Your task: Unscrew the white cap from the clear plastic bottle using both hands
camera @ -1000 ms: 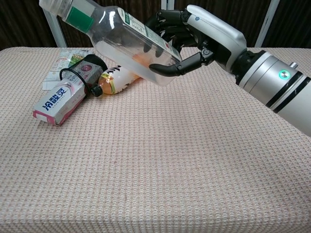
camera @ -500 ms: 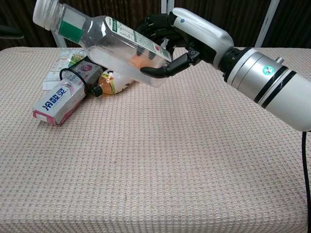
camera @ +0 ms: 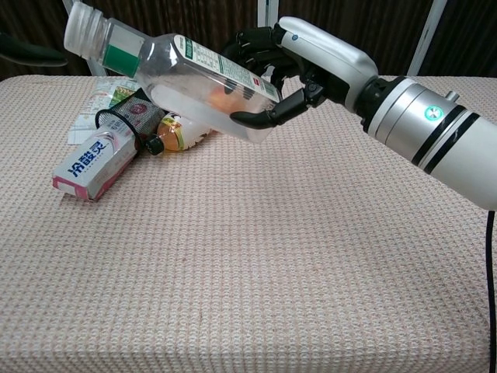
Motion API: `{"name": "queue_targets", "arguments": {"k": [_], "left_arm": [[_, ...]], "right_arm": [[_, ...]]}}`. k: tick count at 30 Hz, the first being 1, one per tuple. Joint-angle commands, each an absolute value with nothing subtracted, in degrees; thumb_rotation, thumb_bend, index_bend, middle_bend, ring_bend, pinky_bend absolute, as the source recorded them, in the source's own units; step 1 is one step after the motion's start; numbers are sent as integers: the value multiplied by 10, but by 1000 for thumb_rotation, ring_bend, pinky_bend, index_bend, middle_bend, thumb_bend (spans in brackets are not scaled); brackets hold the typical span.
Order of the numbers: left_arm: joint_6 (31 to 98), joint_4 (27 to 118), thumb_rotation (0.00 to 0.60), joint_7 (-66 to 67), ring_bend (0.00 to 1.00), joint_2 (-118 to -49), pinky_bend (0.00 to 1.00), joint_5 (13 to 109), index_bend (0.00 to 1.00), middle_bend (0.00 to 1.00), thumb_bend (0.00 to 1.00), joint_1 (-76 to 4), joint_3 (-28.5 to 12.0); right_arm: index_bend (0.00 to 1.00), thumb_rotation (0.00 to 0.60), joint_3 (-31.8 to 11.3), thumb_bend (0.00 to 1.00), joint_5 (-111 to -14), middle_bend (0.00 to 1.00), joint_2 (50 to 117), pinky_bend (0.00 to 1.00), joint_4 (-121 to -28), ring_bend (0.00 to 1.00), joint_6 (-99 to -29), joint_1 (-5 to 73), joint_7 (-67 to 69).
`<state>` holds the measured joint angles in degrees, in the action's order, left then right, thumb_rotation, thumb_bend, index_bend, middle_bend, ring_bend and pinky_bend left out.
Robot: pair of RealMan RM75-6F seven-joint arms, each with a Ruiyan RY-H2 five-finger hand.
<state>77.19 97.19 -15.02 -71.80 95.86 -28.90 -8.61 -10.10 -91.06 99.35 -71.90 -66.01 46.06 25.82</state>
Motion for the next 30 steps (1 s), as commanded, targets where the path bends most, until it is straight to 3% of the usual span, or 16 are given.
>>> {"name": "queue_targets", "arguments": {"k": [1,30], "left_arm": [[772,973,600,-149,30,-719,73,958,75,58,0,-291,-86],[784,996,600,-147,30,-707,73,984,76,58,0,-308,-73]], "right_arm": [[570,600,-99,371,-910,499,992,611,-719,430,-660,461,258],[570,600,-94,371,-902,499,999,611,-709,430,-661,467,246]]}}
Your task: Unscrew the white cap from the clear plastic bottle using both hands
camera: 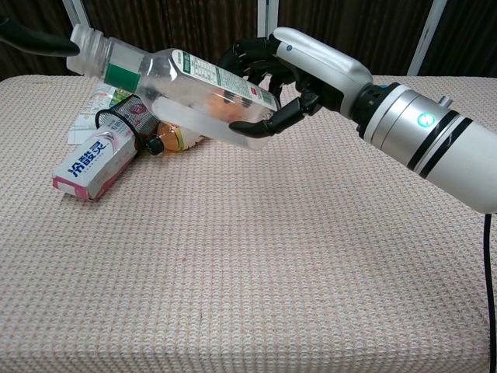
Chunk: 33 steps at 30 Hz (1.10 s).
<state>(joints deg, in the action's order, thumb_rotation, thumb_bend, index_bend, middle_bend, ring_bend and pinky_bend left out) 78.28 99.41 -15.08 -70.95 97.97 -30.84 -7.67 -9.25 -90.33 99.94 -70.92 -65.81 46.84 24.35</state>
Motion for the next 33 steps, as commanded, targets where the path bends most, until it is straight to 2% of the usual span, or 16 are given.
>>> {"name": "queue_targets", "arguments": {"k": [1,14,33], "left_arm": [[783,996,600,-145,30,-706,73,984,76,58,0,-307,-71],[769,983,600,-141,30,-720,73,957,79,58,0,-316,-77],[776,1004,600,-125,30,-712,73,977,81,58,0,-323,-73]], "right_arm": [[570,600,-95,371,-902,499,999,611,-709,430,-664,467,247],[570,600,-88,372,-907,501,994,611,-719,430,-671,463,255],[570,600,-92,371,-905,501,998,611,-713,430,-672,467,257]]}}
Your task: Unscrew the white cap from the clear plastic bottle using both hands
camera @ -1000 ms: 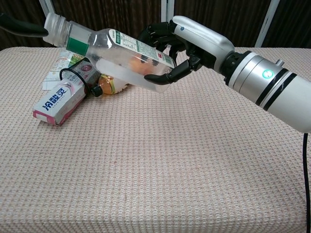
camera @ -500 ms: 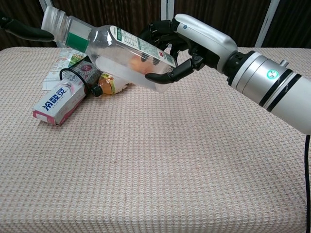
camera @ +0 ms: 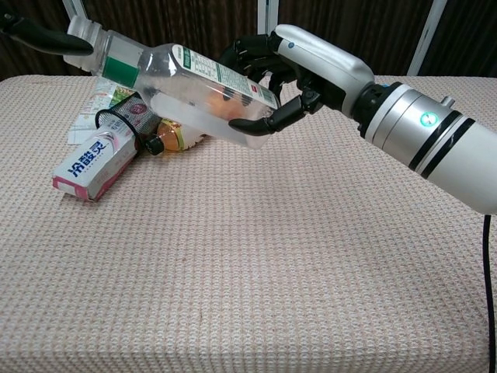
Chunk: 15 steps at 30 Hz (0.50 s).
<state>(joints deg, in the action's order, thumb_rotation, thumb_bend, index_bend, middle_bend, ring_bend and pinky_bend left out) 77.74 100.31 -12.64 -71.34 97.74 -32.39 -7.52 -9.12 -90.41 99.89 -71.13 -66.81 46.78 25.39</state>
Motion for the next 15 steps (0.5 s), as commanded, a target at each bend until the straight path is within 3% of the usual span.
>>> {"name": "queue_targets", "arguments": {"k": [1,15], "left_arm": [[775,1003,600,-124,30,-712,73,976,81,58,0,-323,-72],[780,1001,600,-120,30,-714,73,970,85,58,0,-321,-73]], "right_arm": [[570,600,-93,371,-906,501,997,611,-714,430,-674,467,259],[570,600,-85,372,-912,508,993,611,-720,430,-677,465,255]]}}
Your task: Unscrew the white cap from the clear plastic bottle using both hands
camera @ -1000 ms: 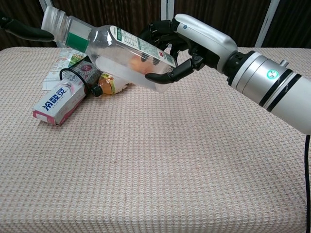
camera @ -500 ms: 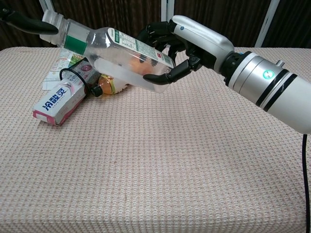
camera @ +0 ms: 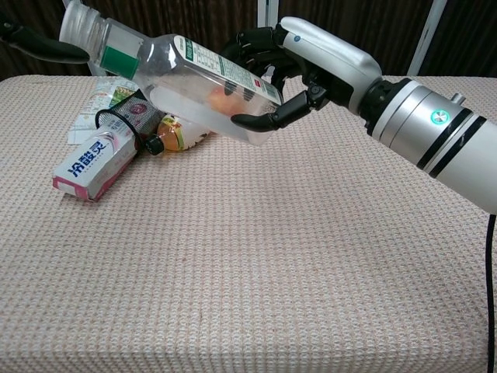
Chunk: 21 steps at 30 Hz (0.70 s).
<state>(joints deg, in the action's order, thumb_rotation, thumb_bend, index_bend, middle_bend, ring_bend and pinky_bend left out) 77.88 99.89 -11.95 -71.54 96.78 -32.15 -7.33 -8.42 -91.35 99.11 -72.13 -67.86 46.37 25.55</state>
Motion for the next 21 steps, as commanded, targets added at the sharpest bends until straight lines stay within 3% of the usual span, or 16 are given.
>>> {"name": "queue_targets", "arguments": {"k": [1,21], "left_arm": [[781,1002,600,-119,30,-714,73,971,85,58,0,-321,-72],[780,994,600,-113,30,-712,73,965,85,58,0,-318,-68]], "right_arm": [[570,600,-85,372,-912,508,993,611,-720,430,-676,465,254],[570,600,-83,373,-913,510,990,611,-723,430,-680,463,256]]}}
